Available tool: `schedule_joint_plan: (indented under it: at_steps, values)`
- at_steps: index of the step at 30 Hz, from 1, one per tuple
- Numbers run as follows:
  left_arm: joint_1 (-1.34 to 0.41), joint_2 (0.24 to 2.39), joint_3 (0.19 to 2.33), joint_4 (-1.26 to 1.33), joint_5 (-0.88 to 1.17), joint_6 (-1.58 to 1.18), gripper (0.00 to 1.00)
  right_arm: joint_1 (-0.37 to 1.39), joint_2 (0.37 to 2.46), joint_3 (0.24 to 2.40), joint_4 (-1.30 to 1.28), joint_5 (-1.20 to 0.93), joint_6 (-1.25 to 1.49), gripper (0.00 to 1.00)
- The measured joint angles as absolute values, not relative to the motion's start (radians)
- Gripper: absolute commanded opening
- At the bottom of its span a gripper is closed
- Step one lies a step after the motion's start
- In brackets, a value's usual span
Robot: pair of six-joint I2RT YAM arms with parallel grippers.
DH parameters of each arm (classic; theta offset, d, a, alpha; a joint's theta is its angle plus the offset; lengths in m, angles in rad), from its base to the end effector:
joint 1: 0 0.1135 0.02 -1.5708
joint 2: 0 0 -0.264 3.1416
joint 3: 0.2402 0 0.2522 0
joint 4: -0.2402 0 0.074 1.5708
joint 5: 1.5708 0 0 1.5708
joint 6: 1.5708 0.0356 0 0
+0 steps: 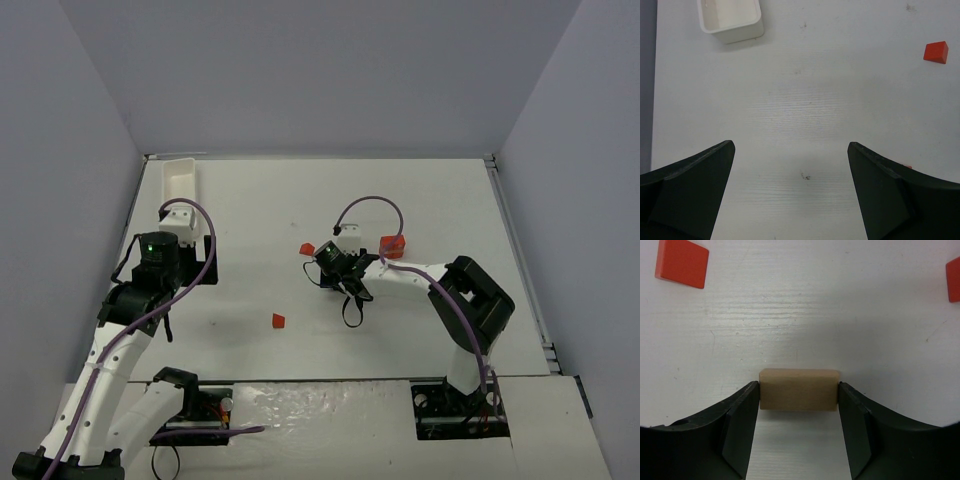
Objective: Build the wood block tower
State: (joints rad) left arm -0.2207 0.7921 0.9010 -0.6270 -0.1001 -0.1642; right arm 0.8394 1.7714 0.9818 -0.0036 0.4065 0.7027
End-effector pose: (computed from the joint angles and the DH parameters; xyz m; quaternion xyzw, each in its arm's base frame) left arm 0.1634 -0.0330 0.3335 -0.0007 0.8639 -0.0535 0.5008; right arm 0.2526 0.2604 0.1645 0.0144 0.9094 0.1248 0.3964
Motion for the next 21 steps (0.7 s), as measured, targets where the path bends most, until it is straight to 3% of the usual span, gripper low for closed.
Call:
schedule_joint_plan:
  at_steps: [2, 3, 5, 7, 16, 21]
  values:
    - [-0.221, 0.792, 0.901, -0.627, -0.100, -0.164, 0.95, 0.839, 1.771, 0.983, -0.004, 0.409, 0.699, 0.25]
    - [-0.221, 0.793, 0.901, -0.627, -0.100, -0.164, 0.95, 0.840, 1.771, 0.983, -0.004, 0.411, 0.697, 0.25]
    - [-0.221, 0.793, 0.901, -0.627, -0.100, -0.164, 0.95, 0.841, 1.771, 0.983, -0.004, 0.414, 0.691, 0.12]
    - [-0.221, 0.793, 0.901, -0.627, -0.100, -0.164, 0.95, 0.841, 1.770, 0.983, -0.004, 0.417, 0.683, 0.06]
    - [-0.221, 0.794, 0.901, -0.627, -0.100, -0.164, 0.95, 0.819, 1.606, 1.011, -0.072, 0.420, 0.544, 0.00]
    - [-0.221, 0.798, 0.901, -0.627, -0.098, -0.164, 0.95, 0.685, 1.465, 1.062, -0.098, 0.375, 0.422, 0.00]
